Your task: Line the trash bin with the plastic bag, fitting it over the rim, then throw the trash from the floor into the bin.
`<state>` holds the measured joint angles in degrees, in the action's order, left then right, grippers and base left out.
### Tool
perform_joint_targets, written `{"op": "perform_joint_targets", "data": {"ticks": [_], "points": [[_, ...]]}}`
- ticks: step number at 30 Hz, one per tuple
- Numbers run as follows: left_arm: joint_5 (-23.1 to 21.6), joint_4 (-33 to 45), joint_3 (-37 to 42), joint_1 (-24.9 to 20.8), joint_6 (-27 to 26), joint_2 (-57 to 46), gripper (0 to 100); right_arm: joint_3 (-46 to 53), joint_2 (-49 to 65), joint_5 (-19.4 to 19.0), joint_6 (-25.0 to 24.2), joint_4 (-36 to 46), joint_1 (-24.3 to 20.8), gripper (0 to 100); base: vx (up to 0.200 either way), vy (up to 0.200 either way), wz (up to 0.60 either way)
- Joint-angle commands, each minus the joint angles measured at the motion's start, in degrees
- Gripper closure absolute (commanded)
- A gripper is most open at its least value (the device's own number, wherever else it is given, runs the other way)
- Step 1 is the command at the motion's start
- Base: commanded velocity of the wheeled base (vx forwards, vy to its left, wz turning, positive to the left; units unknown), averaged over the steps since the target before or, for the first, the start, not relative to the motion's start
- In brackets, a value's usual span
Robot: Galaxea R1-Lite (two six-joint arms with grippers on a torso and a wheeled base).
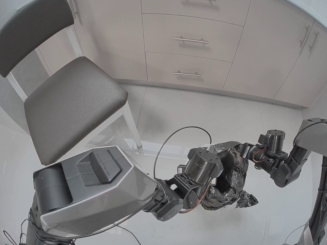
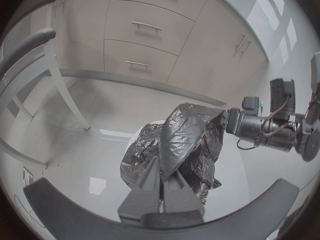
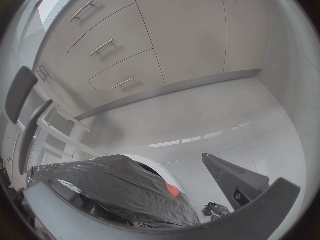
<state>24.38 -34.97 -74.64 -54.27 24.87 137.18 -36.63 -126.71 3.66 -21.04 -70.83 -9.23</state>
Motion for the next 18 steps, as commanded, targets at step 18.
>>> {"op": "perform_joint_targets", "data": {"ticks": [18], "points": [[-0.3,0.1,-4.8,4.4,-7.5,5.2,100,0.2,0.3,-3.2,-3.0,0.1,0.2,0,0.0,0.0,0.0]]}}
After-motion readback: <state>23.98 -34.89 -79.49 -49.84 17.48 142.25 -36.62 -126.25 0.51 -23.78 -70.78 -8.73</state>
